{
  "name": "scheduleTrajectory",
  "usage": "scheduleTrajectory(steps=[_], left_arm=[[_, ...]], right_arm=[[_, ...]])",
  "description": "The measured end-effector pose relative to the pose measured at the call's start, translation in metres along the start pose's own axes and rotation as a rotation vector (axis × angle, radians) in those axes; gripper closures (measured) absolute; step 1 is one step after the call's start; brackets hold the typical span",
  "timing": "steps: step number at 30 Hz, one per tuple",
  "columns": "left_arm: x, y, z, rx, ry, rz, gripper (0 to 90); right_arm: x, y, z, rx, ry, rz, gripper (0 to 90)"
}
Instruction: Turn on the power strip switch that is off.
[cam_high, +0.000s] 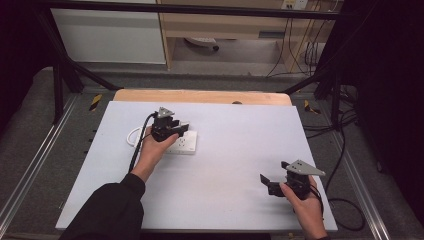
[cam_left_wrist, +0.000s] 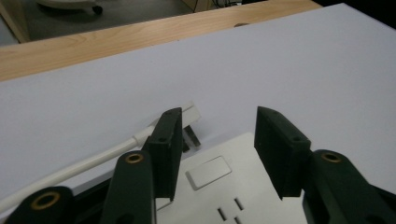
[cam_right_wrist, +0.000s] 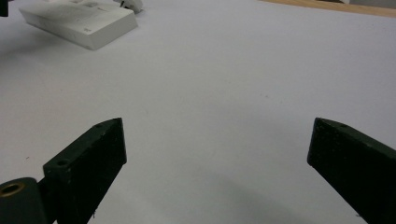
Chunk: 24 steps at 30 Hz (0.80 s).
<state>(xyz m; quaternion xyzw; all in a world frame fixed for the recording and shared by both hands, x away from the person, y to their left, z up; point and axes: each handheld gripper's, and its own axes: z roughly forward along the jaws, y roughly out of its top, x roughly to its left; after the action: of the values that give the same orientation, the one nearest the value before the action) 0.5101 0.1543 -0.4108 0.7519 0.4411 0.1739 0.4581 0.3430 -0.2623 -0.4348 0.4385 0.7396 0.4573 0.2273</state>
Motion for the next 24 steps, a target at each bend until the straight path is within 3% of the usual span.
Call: scheduleTrajectory(steps=[5, 8, 10, 16, 24], left_arm=[[-0.0039, 0.0018, 0.0016, 0.003, 0.012, 0.033, 58.8], [-0.0038, 0.0018, 0.0026, 0.005, 0.010, 0.026, 63.0], [-0.0034, 0.0022, 0.0025, -0.004, -0.014, -0.009, 64.1], [-0.0056, 0.0046, 0.0023, -0.021, 0.005, -0.003, 69.8], [-0.0060, 0.0029, 0.0064, 0.004, 0.015, 0.001, 74.0]], right_arm=[[0.0001, 0.0000, 0.0001, 0.000, 0.001, 0.000, 4.9], [-0.0001, 0.0000, -0.0001, -0.001, 0.000, -0.001, 4.9], [-0.0002, 0.0000, -0.0002, -0.001, 0.000, -0.001, 4.9], [-0.0001, 0.0001, -0.0002, 0.000, 0.001, 0.001, 4.9], [-0.0004, 0.0001, -0.0005, -0.003, 0.001, 0.002, 4.9]])
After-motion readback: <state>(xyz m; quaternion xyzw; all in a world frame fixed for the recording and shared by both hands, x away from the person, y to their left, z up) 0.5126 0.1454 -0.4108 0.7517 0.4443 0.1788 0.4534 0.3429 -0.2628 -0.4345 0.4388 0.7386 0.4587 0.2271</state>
